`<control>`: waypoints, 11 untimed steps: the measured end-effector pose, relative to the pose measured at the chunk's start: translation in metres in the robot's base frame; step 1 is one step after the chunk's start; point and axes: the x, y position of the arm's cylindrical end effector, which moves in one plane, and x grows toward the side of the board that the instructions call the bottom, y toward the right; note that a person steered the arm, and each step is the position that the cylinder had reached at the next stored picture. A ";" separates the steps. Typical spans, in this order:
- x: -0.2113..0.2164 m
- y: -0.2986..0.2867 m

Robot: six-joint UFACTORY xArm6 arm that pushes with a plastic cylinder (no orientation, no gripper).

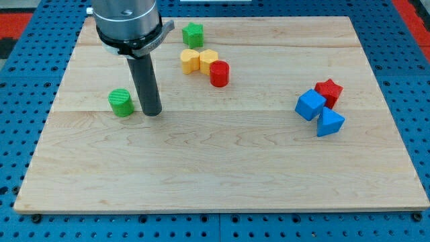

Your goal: Push the green circle towards the bottom center of the board

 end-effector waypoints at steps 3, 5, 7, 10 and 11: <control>-0.089 -0.031; -0.042 -0.037; -0.011 -0.095; 0.081 -0.011; 0.060 -0.008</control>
